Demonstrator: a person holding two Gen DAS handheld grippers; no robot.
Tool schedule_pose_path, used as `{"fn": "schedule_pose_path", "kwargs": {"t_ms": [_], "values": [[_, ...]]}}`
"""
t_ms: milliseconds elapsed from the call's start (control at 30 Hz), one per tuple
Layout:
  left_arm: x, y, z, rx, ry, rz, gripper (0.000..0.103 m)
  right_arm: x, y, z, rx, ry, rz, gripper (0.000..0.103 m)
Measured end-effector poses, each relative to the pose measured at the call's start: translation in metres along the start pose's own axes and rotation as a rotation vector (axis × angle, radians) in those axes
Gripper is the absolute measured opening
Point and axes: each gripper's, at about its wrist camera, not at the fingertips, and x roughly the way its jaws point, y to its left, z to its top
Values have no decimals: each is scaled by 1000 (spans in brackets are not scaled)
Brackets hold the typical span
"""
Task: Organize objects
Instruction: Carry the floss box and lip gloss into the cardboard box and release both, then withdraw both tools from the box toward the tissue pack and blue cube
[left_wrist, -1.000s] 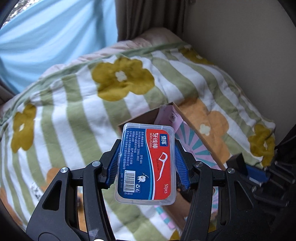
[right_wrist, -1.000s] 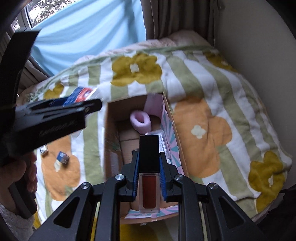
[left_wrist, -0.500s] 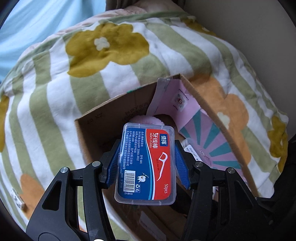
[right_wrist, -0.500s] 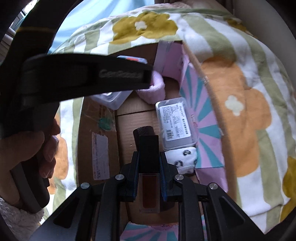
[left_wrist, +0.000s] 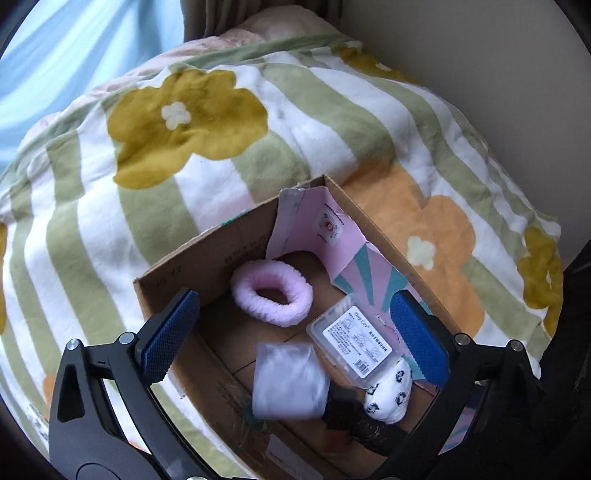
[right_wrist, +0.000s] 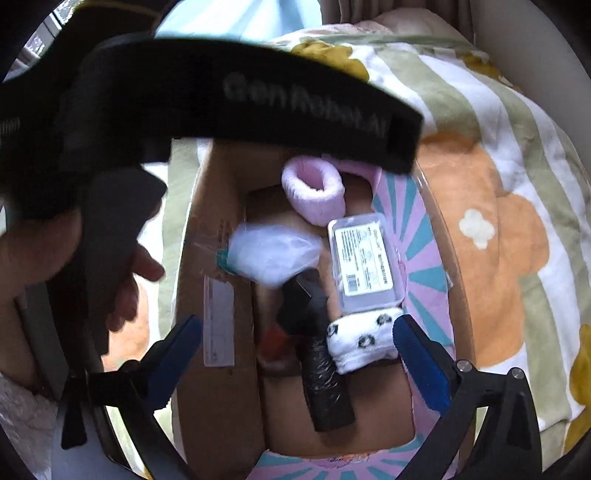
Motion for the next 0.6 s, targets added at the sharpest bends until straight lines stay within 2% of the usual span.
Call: {"fn": "schedule_pose_path", "kwargs": {"t_ms": [367, 400, 600], "values": [[-7, 6, -2, -16, 11, 13, 103, -8, -4, -15, 41, 6, -33, 103], [-8, 6, -3, -16, 13, 16, 103, -7, -7, -3, 45, 5, -35, 103], [-35, 3, -5, -16, -2, 24, 103, -26, -2, 1, 55, -26, -37, 103]]}}
